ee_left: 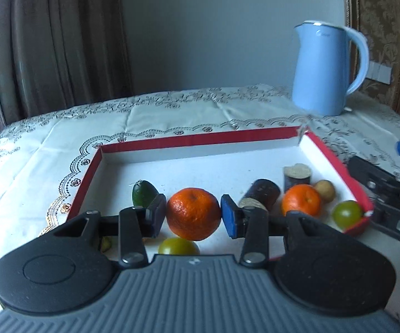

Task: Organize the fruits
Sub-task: 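Carry the orange into the tray and open the left gripper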

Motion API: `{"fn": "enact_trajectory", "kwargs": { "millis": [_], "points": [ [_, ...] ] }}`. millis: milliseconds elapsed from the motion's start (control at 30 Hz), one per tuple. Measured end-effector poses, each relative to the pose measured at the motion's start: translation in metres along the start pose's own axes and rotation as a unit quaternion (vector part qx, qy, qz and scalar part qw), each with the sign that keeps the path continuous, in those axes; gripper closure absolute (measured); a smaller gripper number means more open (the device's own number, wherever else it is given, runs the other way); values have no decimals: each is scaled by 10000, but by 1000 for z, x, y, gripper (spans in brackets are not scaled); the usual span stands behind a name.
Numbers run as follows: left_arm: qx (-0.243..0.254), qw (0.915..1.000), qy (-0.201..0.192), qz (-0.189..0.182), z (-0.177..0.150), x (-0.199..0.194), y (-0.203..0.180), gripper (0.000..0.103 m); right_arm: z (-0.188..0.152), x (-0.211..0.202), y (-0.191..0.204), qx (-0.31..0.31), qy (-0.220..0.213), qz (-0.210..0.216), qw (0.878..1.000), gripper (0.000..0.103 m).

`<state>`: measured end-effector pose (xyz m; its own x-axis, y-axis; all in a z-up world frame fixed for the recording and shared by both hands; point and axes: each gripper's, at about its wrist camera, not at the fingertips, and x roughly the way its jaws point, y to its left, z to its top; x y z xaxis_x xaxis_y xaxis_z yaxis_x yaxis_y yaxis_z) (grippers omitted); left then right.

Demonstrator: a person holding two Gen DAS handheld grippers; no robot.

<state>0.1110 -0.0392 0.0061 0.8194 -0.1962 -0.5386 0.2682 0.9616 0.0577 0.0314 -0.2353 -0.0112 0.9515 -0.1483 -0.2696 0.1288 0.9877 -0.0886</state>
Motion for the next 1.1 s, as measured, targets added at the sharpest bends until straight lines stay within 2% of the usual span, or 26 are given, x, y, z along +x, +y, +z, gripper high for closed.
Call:
{"fn": "enact_trajectory", "kwargs": {
  "millis": [233, 433, 567, 667, 733, 800, 867, 933, 967, 1033, 1100],
  "points": [
    [-144, 9993, 343, 84, 6, 35, 5, 64, 0, 2, 2, -13, 62, 56, 10000, 15],
    [-83, 9998, 96, 135, 3, 39, 5, 61, 0, 4, 6, -47, 129, 97, 9999, 15],
    [-101, 9996, 26, 263, 2, 43, 6, 46, -1, 5, 6, -52, 157, 110, 9998, 15],
    [-137, 9995, 17, 285, 2, 42, 9, 43, -1, 6, 6, -61, 168, 93, 9998, 15],
    [-179, 9994, 6, 288, 2, 37, 11, 35, -1, 6, 6, -68, 183, 92, 9998, 15],
    [-276, 9988, -102, 392, 1, 28, 14, 17, -2, 7, 7, -77, 202, 88, 9997, 15],
    [-445, 9977, -203, 476, 0, 14, 20, 9, -2, 7, 7, -84, 244, 95, 9996, 15],
    [-683, 9963, -334, 405, -1, -5, 27, 6, -2, 8, 7, -68, 277, 121, 9995, 15],
    [-749, 9955, -409, 414, -3, -14, 29, 1, -2, 8, 7, -61, 285, 129, 9995, 15],
    [-871, 9933, -466, 596, -7, -31, 30, 0, -2, 8, 6, -66, 296, 132, 9995, 15],
    [-1037, 9916, -535, 567, -14, -48, 33, 0, -2, 8, 6, -62, 316, 143, 9994, 15]
  ]
}}
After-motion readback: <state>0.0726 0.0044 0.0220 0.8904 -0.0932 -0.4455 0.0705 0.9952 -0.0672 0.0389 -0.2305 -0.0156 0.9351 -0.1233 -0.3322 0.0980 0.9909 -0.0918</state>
